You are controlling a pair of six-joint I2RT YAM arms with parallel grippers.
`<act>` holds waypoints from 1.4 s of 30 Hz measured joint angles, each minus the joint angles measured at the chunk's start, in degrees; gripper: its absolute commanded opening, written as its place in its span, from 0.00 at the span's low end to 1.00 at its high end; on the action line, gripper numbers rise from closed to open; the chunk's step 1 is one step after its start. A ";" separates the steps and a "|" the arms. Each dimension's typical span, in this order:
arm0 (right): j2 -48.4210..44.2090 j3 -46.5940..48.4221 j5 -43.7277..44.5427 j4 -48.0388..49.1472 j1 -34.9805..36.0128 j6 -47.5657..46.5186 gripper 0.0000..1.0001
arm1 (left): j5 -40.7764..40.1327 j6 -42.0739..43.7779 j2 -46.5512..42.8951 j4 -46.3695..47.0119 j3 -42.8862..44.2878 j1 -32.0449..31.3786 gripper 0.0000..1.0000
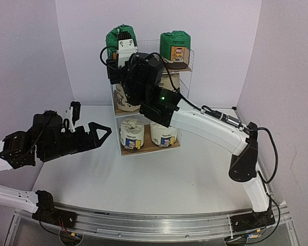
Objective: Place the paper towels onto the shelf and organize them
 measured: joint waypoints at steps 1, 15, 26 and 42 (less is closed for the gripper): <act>0.00 0.00 0.23 0.04 0.33 -0.26 0.67 | 0.00 -0.07 -0.09 0.01 0.00 0.00 1.00; -4.56 -9.88 1.78 1.67 1.53 -1.60 0.90 | 0.09 -0.97 -1.15 0.06 -1.02 0.00 1.00; -16.48 -20.96 -3.61 -3.62 1.98 2.88 0.95 | 0.34 -0.95 -0.36 0.09 -1.03 0.00 0.99; -46.89 -53.65 -0.79 -19.53 1.64 15.70 0.98 | -3.09 -5.55 2.31 -3.42 -0.94 0.00 1.00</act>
